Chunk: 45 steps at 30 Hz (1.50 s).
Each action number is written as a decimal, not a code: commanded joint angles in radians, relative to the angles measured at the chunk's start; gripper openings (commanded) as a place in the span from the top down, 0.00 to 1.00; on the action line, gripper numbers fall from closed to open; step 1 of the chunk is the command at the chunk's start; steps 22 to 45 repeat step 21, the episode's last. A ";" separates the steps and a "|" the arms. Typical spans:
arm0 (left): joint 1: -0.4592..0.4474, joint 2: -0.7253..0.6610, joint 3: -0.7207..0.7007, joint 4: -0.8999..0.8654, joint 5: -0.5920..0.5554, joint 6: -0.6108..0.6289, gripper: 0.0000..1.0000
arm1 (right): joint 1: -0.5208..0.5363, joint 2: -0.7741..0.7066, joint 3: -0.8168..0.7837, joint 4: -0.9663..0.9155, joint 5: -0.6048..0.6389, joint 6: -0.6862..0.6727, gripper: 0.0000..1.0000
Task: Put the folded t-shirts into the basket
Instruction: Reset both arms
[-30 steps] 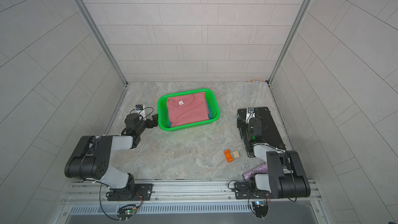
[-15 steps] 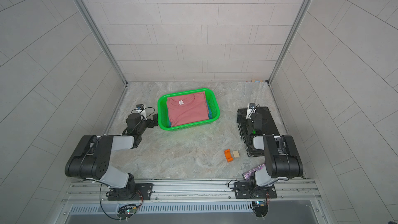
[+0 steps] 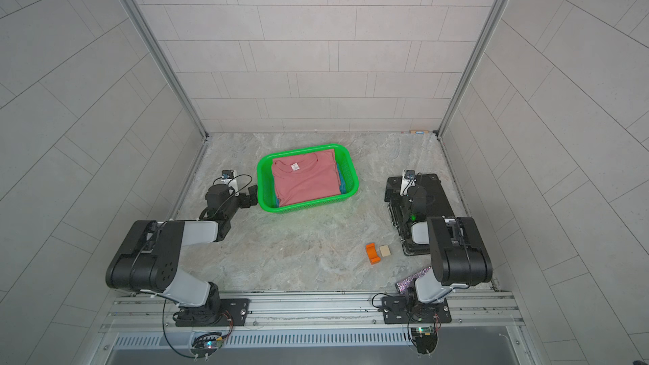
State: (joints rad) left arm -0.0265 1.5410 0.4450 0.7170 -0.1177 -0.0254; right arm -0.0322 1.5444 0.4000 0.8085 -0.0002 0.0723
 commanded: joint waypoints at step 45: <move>0.000 -0.010 0.005 0.010 0.006 0.009 0.00 | 0.004 -0.013 -0.001 0.018 0.010 0.012 0.00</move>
